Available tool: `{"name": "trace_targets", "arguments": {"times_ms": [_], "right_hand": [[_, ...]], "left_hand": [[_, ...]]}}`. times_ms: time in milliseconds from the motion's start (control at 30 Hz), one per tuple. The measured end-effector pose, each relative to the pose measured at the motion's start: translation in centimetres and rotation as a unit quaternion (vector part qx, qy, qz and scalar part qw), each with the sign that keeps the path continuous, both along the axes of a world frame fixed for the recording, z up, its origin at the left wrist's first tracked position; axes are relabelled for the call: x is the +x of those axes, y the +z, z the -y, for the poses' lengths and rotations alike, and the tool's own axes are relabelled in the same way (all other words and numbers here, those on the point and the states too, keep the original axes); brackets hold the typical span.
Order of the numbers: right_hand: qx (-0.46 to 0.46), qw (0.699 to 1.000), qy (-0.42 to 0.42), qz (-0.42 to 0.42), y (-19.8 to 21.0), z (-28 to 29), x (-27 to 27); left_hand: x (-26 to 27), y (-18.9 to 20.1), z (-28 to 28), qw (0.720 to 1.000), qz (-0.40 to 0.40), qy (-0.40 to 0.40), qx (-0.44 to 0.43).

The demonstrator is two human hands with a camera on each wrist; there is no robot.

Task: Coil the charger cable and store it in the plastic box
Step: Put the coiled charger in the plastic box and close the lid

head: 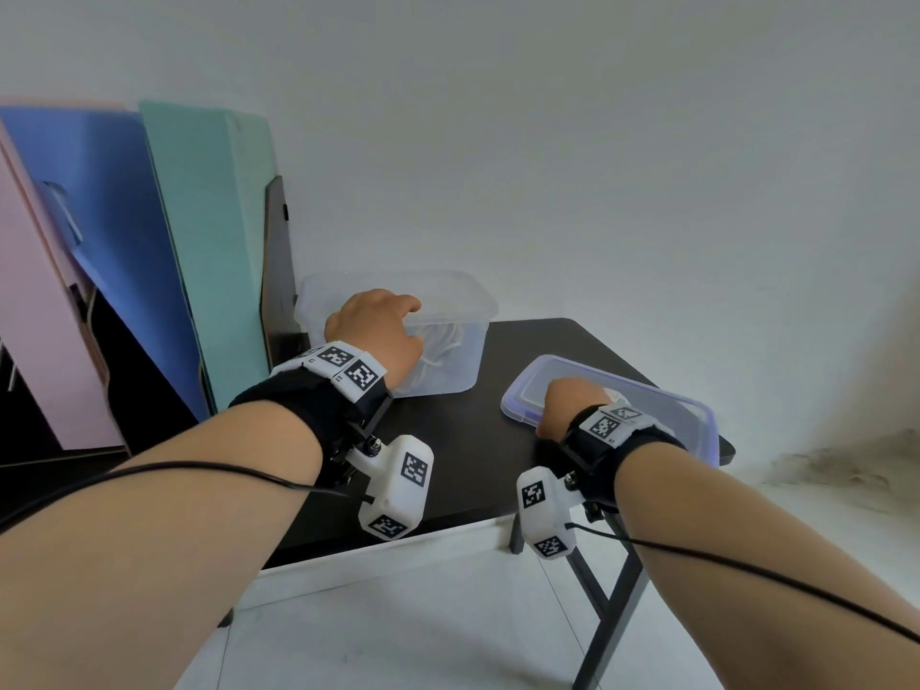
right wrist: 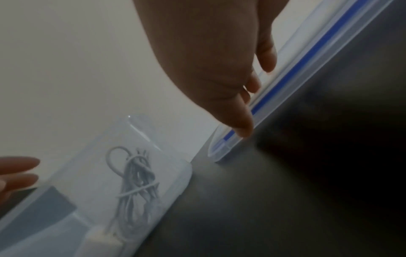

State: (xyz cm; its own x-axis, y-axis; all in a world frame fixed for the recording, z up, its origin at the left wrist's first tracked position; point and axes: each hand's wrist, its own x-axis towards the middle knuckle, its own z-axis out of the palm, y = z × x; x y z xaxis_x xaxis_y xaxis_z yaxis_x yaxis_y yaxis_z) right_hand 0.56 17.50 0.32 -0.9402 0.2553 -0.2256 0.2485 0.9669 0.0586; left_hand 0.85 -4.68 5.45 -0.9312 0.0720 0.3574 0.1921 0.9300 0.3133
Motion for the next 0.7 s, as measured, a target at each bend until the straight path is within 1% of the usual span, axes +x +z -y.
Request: {"name": "trace_targets", "arguments": {"times_ms": [67, 133, 233, 300, 367, 433, 500, 600, 700], "right_hand": [[0.013, 1.0, -0.008, -0.001, -0.3, -0.2, -0.3], [0.02, 1.0, 0.002, -0.018, -0.8, -0.3, -0.4], [0.025, 0.996, 0.037, -0.079, -1.6, -0.8, -0.4], [0.013, 0.991, 0.056, -0.122, -2.0, -1.1, 0.1], [-0.033, 0.988, 0.054, -0.138, -2.4, -1.1, 0.7], [-0.078, 0.986, 0.048, -0.137, -2.6, -0.8, 1.5], [-0.101, 0.985, 0.058, -0.126, -2.5, -0.7, 2.4], [-0.125, 0.982, 0.095, -0.108, -2.0, -0.3, 4.1], [-0.127, 0.979, 0.136, -0.09, -1.9, 0.0, 5.7]], "left_hand": [[-0.2, -0.2, 0.2, 1.0, 0.006, 0.001, 0.003], [-0.4, -0.4, 0.4, 1.0, 0.015, 0.007, -0.01], [-0.6, -0.7, 0.9, 0.997, 0.033, 0.03, -0.056], [-0.8, -0.9, 1.0, 0.996, 0.044, 0.042, -0.069], [-0.8, -1.2, 0.9, 0.995, 0.046, 0.048, -0.069], [-0.8, -1.2, 0.8, 0.995, 0.045, 0.055, -0.063], [-0.6, -1.1, 0.6, 0.995, 0.052, 0.061, -0.058], [-0.2, -0.9, 0.3, 0.994, 0.058, 0.066, -0.071], [0.2, -0.8, 0.0, 0.993, 0.056, 0.07, -0.078]]}}
